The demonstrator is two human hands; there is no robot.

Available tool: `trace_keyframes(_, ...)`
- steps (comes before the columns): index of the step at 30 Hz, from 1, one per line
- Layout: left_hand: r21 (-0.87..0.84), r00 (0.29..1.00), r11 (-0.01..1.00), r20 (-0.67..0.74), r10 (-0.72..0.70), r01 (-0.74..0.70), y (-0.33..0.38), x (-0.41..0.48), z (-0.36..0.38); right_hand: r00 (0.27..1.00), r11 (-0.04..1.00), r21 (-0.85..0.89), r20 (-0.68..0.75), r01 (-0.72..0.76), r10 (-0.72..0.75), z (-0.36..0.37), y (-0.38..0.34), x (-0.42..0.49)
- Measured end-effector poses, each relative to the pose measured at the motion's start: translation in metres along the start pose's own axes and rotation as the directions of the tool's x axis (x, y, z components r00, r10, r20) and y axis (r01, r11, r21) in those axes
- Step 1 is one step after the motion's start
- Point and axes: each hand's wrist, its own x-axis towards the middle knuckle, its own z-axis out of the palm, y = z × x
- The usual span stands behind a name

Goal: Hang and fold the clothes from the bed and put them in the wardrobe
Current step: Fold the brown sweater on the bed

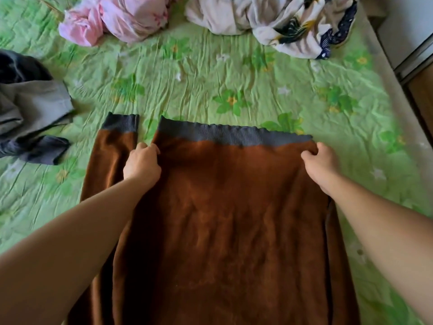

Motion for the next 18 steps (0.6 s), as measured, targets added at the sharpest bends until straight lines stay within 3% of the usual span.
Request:
trace_keyframes(1, 0.017, 1.000, 1.000, -0.018, -0.009, 0.010, -0.002, 0.001, -0.002, 1.000, 0.999, -0.047, -0.023, 0.008, -0.010, -0.002, 0.003, 0.001)
trace_keyframes(4, 0.124, 0.999, 0.991, 0.007, -0.046, 0.045, 0.005, -0.008, -0.001, 0.992, 0.984, -0.177, 0.113, -0.027, 0.048, -0.006, 0.015, -0.006)
trace_keyframes(6, 0.186, 1.000, 0.983, 0.006, -0.002, 0.001, 0.019, -0.027, 0.007, 0.992, 0.967, -0.246, 0.086, -0.071, 0.095, -0.013, 0.026, -0.018)
trace_keyframes(8, 0.164, 0.990, 0.977, -0.015, 0.143, -0.138, 0.036, -0.054, 0.022, 0.988, 0.976, -0.178, 0.058, -0.129, 0.141, -0.023, 0.044, -0.037)
trace_keyframes(12, 0.059, 0.902, 0.901, 0.067, 0.427, -0.431, 0.082, -0.124, 0.053, 0.968, 0.982, -0.082, 0.170, -0.173, 0.185, -0.041, 0.074, -0.069)
trace_keyframes(15, -0.035, 0.802, 0.819, 0.182, 0.569, -0.573, 0.122, -0.173, 0.077, 0.982, 0.982, 0.035, -0.032, -0.184, 0.185, -0.061, 0.081, -0.077)
trace_keyframes(18, -0.052, 0.689, 0.755, 0.371, 0.623, -0.654, 0.153, -0.207, 0.096, 0.903, 0.971, 0.086, -0.356, -0.224, 0.240, -0.088, 0.094, -0.083)
